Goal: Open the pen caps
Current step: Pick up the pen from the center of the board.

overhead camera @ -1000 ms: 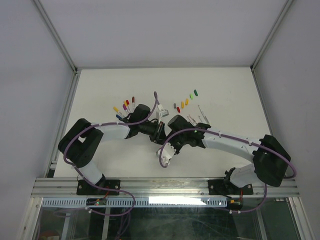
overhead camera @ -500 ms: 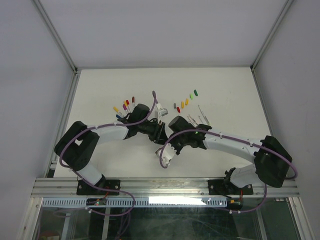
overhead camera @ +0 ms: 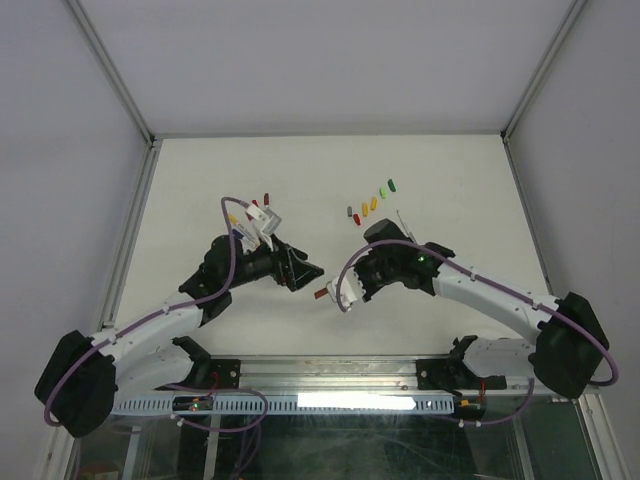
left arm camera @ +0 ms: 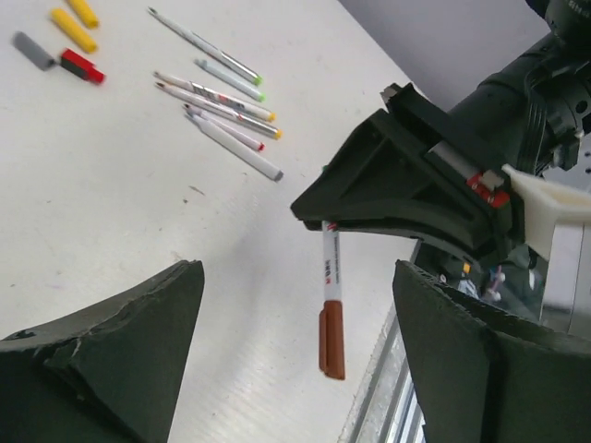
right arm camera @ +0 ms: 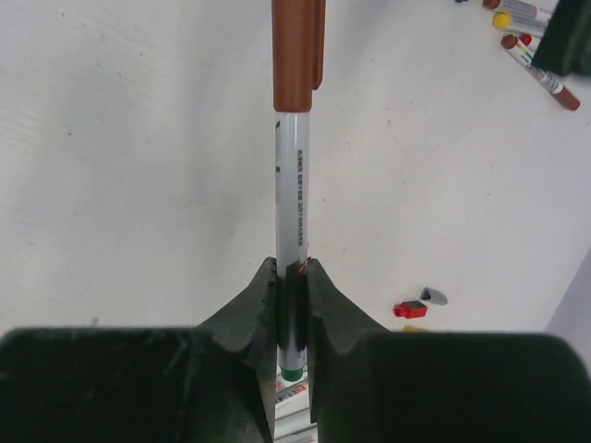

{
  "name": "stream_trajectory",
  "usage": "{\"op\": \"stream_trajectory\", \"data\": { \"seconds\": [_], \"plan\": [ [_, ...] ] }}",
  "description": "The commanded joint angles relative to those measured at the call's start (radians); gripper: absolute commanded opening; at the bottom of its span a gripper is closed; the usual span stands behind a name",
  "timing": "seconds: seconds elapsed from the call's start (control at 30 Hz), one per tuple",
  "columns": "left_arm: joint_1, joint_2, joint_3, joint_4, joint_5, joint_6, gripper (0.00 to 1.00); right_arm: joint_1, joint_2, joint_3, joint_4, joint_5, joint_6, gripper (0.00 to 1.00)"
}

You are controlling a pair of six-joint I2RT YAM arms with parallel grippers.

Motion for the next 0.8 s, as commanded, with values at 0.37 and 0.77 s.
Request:
{"op": "stream_trajectory", "data": {
  "seconds": [0.37, 0.77],
  "plan": [
    [0.013, -0.255, -0.421, 0.737, -0.389, -0.418, 0.99, -0.163, -0.093, 0.060, 0.058, -0.149, 0.600, 0.00],
    [-0.051, -0.091, -0.416, 0.857, -0.585, -0.560, 0.99, -0.176, -0.036, 0.052, 0.200, -0.078, 0.805, 0.00]
  ]
}}
